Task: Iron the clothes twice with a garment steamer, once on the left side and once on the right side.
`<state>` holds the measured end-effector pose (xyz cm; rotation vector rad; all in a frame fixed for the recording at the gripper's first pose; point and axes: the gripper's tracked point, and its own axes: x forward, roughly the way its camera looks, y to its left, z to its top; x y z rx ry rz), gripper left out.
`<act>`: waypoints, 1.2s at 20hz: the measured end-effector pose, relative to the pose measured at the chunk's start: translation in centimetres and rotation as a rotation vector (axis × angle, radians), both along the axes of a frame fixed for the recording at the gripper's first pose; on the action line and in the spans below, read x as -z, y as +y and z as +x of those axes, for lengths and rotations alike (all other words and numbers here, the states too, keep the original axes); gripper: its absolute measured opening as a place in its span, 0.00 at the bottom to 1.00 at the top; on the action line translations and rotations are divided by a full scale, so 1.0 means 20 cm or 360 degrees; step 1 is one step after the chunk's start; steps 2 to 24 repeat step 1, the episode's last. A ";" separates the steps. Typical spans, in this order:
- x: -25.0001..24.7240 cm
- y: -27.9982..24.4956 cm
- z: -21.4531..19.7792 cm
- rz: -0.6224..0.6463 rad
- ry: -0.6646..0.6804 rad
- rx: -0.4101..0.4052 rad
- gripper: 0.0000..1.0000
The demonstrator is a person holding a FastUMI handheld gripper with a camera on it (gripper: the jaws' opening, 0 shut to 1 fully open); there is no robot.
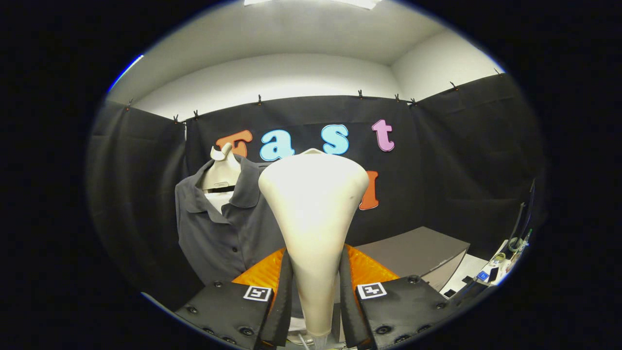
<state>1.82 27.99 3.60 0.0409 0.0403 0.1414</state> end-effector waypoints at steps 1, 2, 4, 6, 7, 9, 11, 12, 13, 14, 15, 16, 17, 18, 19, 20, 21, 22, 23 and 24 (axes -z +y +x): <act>0.01 0.01 0.01 0.0000 0.0006 -0.0003 0.50; 0.01 0.01 0.01 0.0000 0.0006 -0.0003 0.50; 0.01 0.01 0.01 0.0000 0.0006 -0.0003 0.50; 0.01 0.01 0.01 0.0000 0.0006 -0.0003 0.50; 0.01 0.01 0.01 0.0000 0.0006 -0.0003 0.50; 0.01 0.01 0.01 0.0000 0.0006 -0.0003 0.50; 0.01 0.01 0.01 0.0000 0.0006 -0.0003 0.50; 0.01 0.01 0.01 0.0000 0.0006 -0.0003 0.50; 0.01 0.01 0.01 0.0000 0.0006 -0.0003 0.50; 0.01 0.01 0.01 0.0000 0.0006 -0.0003 0.50; 0.01 0.01 0.01 0.0000 0.0006 -0.0003 0.50; 0.01 0.01 0.01 0.0000 0.0006 -0.0003 0.50; 0.01 0.01 0.01 0.0000 0.0006 -0.0003 0.50; 0.01 0.01 0.01 0.0000 0.0006 -0.0003 0.50; 0.01 0.01 0.01 0.0000 0.0006 -0.0003 0.50; 0.01 0.01 0.01 0.0000 0.0006 -0.0003 0.50; 0.01 0.01 0.01 0.0000 0.0006 -0.0003 0.50; 0.01 0.01 0.01 0.0000 0.0006 -0.0003 0.50; 0.01 0.01 0.01 0.0000 0.0006 -0.0003 0.50; 0.01 0.01 0.01 0.0000 0.0006 -0.0003 0.50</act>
